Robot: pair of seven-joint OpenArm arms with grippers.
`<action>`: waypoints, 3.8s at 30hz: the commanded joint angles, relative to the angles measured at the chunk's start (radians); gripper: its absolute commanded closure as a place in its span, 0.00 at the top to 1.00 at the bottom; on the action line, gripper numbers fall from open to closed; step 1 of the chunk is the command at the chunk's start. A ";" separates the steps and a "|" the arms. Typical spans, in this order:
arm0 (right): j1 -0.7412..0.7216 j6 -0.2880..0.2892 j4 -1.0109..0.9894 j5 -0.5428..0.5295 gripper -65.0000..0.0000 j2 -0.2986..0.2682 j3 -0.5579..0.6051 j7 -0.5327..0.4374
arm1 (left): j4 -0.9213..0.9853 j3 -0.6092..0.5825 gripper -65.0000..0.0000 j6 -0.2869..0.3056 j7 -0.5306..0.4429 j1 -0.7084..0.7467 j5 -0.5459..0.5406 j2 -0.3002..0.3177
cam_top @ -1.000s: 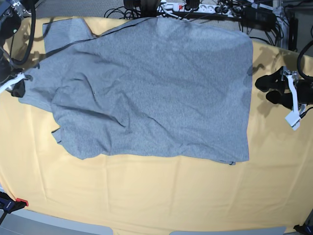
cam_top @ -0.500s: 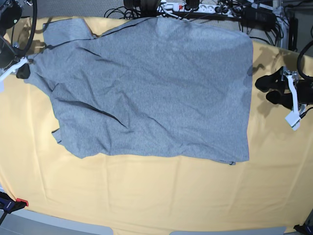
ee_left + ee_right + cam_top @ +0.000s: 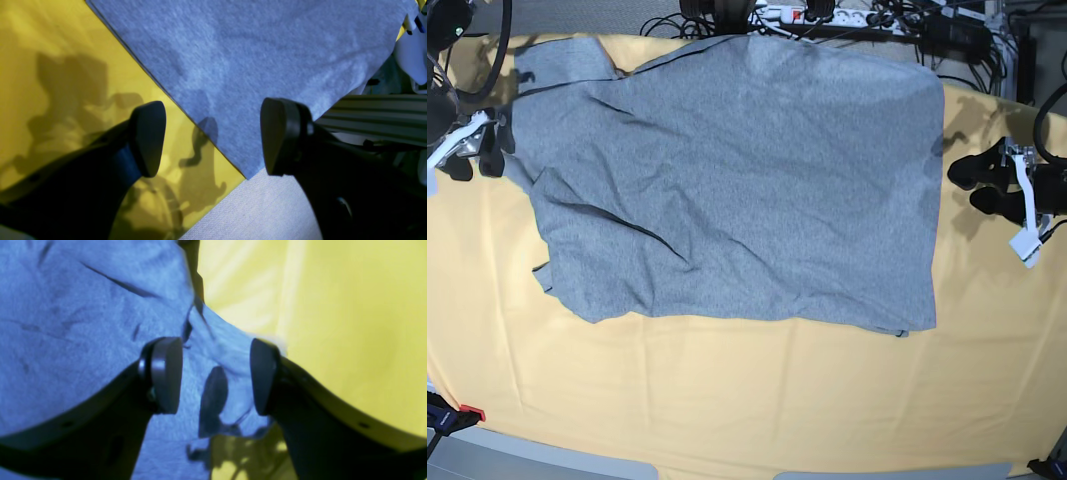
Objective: Layout the t-shirt on the table in an organized manner, then fold the t-shirt properly
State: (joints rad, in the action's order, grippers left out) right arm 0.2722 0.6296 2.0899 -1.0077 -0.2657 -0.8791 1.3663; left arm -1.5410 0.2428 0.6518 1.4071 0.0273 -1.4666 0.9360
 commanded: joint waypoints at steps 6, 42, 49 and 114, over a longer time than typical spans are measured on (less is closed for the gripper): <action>-0.008 0.062 0.029 -0.061 0.53 -0.017 0.001 -0.203 | -0.008 0.014 0.70 0.006 -0.011 -0.017 -0.017 0.028; -0.232 -0.066 -0.417 0.407 0.53 -0.037 0.128 -0.297 | -0.008 0.014 0.70 0.010 -0.011 -0.016 -0.017 0.028; -0.173 0.000 -0.422 0.324 0.53 -0.033 0.164 -0.290 | -0.008 0.014 0.70 0.010 -0.011 -0.017 -0.017 0.028; -0.137 0.063 -0.257 0.037 0.61 -0.051 0.058 -0.069 | -0.007 0.022 0.70 -0.097 -0.253 -0.197 0.335 -0.112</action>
State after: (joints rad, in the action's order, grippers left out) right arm 0.1436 0.6884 1.8130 -0.9520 -0.2966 -0.8146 1.3136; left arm -1.5375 0.2550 0.5552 1.1671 -0.1528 -1.1118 0.8017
